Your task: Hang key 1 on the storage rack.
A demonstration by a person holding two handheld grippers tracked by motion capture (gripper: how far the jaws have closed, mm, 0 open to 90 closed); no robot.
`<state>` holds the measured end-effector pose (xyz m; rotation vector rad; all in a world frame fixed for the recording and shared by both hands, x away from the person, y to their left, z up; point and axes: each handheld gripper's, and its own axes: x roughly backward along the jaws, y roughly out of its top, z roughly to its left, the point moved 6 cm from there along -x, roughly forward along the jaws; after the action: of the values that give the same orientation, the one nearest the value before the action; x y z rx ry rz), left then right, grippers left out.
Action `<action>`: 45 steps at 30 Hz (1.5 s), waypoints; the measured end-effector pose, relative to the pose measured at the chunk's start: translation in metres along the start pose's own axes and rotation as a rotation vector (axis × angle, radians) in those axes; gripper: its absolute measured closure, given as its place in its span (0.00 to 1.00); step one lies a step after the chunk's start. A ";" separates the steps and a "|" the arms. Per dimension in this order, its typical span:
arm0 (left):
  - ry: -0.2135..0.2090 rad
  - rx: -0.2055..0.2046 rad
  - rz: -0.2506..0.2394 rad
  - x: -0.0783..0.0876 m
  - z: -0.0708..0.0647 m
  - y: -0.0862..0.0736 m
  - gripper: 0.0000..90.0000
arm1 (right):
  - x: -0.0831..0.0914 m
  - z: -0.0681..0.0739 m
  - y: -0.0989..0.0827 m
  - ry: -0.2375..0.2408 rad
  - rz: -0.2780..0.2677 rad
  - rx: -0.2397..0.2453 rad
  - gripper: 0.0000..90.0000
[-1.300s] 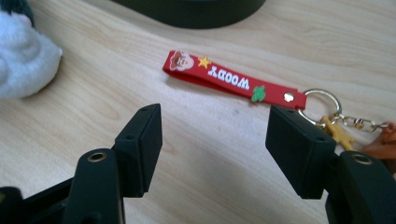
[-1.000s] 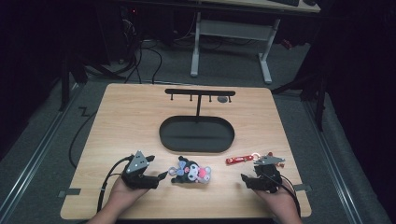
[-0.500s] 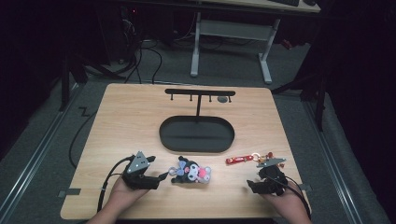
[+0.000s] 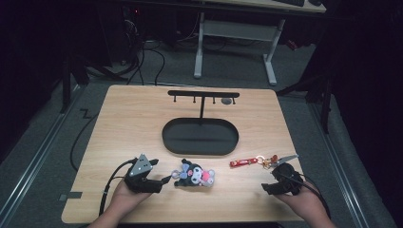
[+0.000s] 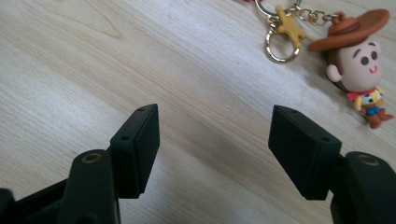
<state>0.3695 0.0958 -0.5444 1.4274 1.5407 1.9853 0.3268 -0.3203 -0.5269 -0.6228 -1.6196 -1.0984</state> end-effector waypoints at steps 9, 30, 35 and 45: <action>-0.002 0.000 0.005 -0.001 0.001 -0.001 0.24 | 0.008 -0.028 0.009 -0.012 0.041 0.011 0.32; -0.001 0.003 0.019 -0.002 0.002 -0.003 0.24 | -0.019 -0.067 0.035 -0.060 0.125 0.028 0.46; -0.002 0.003 0.020 -0.002 0.002 -0.003 0.24 | -0.026 -0.075 0.037 -0.062 0.141 0.008 0.45; -0.003 0.001 0.022 -0.001 0.002 -0.003 0.24 | -0.032 -0.075 0.036 -0.029 0.159 -0.028 0.45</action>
<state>0.3704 0.0971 -0.5477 1.4530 1.5310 1.9939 0.4011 -0.3665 -0.5414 -0.7755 -1.5533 -1.0005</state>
